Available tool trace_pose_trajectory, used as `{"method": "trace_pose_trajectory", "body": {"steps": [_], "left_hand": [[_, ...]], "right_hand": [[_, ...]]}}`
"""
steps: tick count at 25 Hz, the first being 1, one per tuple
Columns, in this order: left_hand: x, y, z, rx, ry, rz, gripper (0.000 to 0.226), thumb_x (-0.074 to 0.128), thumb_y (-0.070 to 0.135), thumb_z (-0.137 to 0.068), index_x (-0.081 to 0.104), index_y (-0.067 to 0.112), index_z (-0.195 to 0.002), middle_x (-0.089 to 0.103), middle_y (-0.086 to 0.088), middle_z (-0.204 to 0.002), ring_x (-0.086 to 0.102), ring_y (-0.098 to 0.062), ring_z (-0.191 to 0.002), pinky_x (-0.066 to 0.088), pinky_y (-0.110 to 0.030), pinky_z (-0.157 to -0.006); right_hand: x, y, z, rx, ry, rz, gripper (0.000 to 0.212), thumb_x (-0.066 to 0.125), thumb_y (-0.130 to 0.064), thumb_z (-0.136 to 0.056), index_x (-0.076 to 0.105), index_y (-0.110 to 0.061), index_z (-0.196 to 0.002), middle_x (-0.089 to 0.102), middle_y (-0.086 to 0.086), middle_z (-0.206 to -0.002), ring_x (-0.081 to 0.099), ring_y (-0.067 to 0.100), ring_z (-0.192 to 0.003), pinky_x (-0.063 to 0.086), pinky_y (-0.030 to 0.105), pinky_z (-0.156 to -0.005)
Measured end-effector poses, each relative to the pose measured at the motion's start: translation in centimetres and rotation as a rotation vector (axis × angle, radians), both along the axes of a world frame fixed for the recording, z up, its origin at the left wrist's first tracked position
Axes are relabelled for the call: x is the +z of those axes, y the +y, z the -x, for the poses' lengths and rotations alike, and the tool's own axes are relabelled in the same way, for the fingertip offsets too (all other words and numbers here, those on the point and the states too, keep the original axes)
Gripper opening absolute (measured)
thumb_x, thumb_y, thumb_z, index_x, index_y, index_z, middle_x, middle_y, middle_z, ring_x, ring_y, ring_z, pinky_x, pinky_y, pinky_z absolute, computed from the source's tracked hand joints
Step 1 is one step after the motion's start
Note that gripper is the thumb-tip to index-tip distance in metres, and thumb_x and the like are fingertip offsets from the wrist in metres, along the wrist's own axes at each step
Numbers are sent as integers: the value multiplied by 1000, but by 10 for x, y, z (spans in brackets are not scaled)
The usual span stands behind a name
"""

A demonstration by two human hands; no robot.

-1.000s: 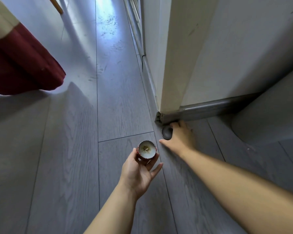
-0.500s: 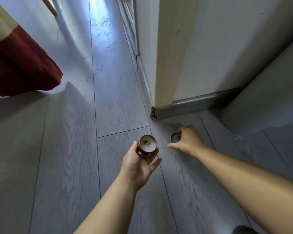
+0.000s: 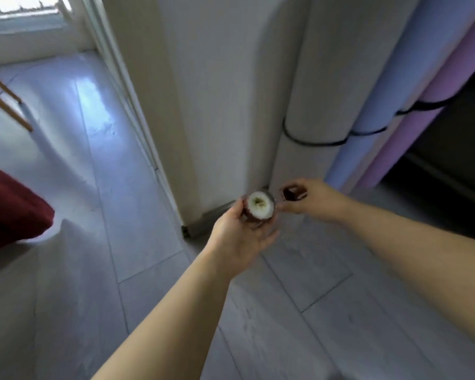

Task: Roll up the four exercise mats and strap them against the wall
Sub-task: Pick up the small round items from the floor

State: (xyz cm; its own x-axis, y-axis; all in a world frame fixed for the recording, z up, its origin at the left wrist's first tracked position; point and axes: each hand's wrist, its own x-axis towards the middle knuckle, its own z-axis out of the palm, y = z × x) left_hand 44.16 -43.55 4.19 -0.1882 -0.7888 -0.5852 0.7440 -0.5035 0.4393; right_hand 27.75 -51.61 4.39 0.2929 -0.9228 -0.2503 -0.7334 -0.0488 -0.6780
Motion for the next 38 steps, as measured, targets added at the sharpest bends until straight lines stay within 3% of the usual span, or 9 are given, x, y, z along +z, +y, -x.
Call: {"method": "trace_pose_trajectory", "body": {"steps": [5,12,17,21,24,28,31,35,38], "left_hand": [[111,6,40,14,12,28,45,32,37,-102,60,4,-113,69,-15,-103,64,-25,-89,48,-41,-83],[330,7,76,-83,-28,-22,47,32,40,-102,58,5,-119,66,-13,-111,64,-23,-89,49,-38,-76],[487,45,85,-200,-102,51,45,31,38,-102,63,7,-108,71,-13,-96,69,-22,-72,51,-39,-73],[601,87,82,-302,-128,128,46,29,38,-103,64,8,-110,71,-16,-102,70,-25,-77,52,-42,-81],[654,113,79,-328,-122,159,46,29,36,-103,63,6,-110,72,-15,-94,70,-24,-71,58,-36,-67],[697,137,81,-351,-90,225,42,30,30,-103,62,9,-119,70,-14,-105,71,-23,-77,58,-34,-69],[716,138,92,-336,-104,295,38,32,26,-101,65,11,-115,69,-13,-108,70,-22,-82,56,-36,-74],[736,122,130,-339,-152,317,50,29,43,-101,61,8,-116,70,-16,-102,66,-24,-88,49,-41,-86],[739,108,168,-375,-223,358,39,41,31,-99,56,5,-124,61,-22,-124,60,-25,-98,54,-35,-82]], "right_hand": [[103,8,45,-119,-254,-43,42,77,-30,-78,58,-16,-113,59,-12,-88,58,-2,-71,45,3,-57],[329,37,72,-397,-648,72,56,79,-46,-56,62,-21,-103,69,6,-104,68,20,-96,54,39,-91],[491,117,65,-414,-884,232,46,78,-24,-52,60,-13,-92,74,0,-88,70,15,-86,56,25,-77],[584,171,50,-418,-912,258,54,92,-23,-49,60,-17,-91,73,2,-93,70,17,-92,55,35,-83],[626,194,47,-422,-919,327,54,89,-32,-48,58,-21,-92,72,4,-100,69,20,-96,56,36,-84],[665,214,49,-365,-947,386,53,93,-21,-54,57,-20,-93,71,2,-101,69,17,-96,56,29,-80],[683,216,58,-307,-850,435,49,89,-31,-55,57,-26,-93,70,-3,-101,67,12,-98,56,30,-84],[698,198,101,-219,-770,465,43,88,-21,-64,56,-27,-93,70,-6,-105,66,10,-100,54,29,-87],[707,187,145,-197,-668,489,45,88,-18,-65,57,-25,-96,70,-5,-105,65,7,-101,52,22,-87]]}}
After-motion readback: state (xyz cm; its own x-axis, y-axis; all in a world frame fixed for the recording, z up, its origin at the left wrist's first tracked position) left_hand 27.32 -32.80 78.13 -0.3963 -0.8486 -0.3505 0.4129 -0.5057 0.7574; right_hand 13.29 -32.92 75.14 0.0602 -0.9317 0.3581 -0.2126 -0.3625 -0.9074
